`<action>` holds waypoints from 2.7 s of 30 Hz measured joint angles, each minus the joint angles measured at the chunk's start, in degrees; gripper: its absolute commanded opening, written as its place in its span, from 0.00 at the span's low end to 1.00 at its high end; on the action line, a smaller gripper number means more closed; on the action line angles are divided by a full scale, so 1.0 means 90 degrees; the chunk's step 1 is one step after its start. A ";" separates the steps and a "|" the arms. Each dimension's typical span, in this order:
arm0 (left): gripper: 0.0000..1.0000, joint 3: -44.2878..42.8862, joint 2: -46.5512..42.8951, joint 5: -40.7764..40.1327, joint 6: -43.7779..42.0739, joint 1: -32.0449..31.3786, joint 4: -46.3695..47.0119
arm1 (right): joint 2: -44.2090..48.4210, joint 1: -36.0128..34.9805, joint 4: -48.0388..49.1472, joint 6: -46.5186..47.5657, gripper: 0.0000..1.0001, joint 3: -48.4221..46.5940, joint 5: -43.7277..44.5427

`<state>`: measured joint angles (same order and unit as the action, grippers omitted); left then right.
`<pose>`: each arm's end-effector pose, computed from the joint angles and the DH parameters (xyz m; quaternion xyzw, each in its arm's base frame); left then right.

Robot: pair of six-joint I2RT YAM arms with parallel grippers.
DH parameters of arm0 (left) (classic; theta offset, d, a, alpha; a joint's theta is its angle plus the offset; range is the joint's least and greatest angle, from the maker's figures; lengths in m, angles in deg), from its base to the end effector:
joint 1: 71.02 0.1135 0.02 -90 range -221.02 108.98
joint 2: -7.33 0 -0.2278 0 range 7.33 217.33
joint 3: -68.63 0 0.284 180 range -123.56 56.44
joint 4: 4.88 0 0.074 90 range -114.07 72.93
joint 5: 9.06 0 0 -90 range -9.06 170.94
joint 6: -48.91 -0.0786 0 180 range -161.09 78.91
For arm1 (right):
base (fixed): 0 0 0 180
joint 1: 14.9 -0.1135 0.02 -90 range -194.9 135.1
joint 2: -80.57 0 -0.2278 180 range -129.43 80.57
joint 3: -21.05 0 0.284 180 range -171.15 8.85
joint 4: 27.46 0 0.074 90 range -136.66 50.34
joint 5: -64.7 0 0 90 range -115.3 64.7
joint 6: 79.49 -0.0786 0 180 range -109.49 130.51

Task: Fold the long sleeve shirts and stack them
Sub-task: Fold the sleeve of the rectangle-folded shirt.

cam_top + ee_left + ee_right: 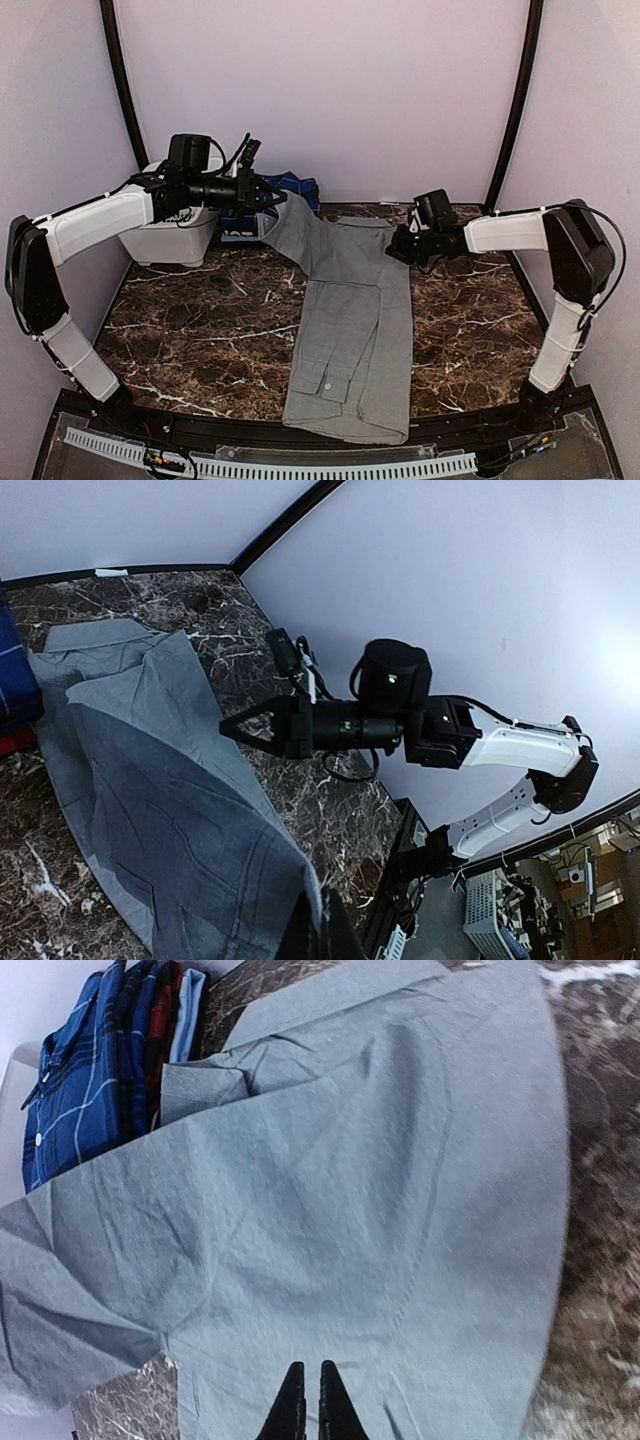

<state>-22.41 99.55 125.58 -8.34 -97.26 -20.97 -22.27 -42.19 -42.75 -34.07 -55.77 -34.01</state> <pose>0.3674 -0.2427 0.2967 0.1825 0.7565 -0.5362 0.3268 0.3854 0.2122 0.1109 0.1056 0.9028 0.2972 0.2922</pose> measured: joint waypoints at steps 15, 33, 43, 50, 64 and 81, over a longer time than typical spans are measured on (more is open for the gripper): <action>0.00 -0.0068 0.0699 0.0335 -0.0114 -0.1069 0.0000 | -0.2669 0.0080 0.1042 -0.0087 0.03 -0.2101 -0.1401; 0.00 -0.0527 0.1938 0.0607 -0.0240 -0.1923 -0.0238 | -0.2970 0.0413 0.1149 -0.0243 0.03 -0.2115 -0.1817; 0.00 -0.0979 0.2548 0.0622 -0.0238 -0.2268 -0.0408 | -0.1673 0.0423 0.0034 0.0277 0.05 -0.2115 -0.0928; 0.00 -0.1226 0.2980 0.0612 -0.0243 -0.2467 -0.0699 | -0.0483 0.0423 -0.0153 0.0542 0.06 -0.1486 -0.0522; 0.00 -0.2174 0.3747 0.0675 -0.0692 -0.3104 -0.1928 | 0.0610 0.0359 -0.0695 0.0738 0.07 0.0087 -0.0182; 0.00 -0.2390 0.3837 0.0274 -0.0940 -0.3531 -0.2909 | 0.0772 0.0240 -0.0826 0.0928 0.06 0.0253 -0.0119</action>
<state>-43.92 134.09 128.05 -16.80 -129.04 -47.16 -15.32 -40.03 -50.19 -25.72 -53.50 -35.08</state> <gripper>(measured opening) 0.009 0.065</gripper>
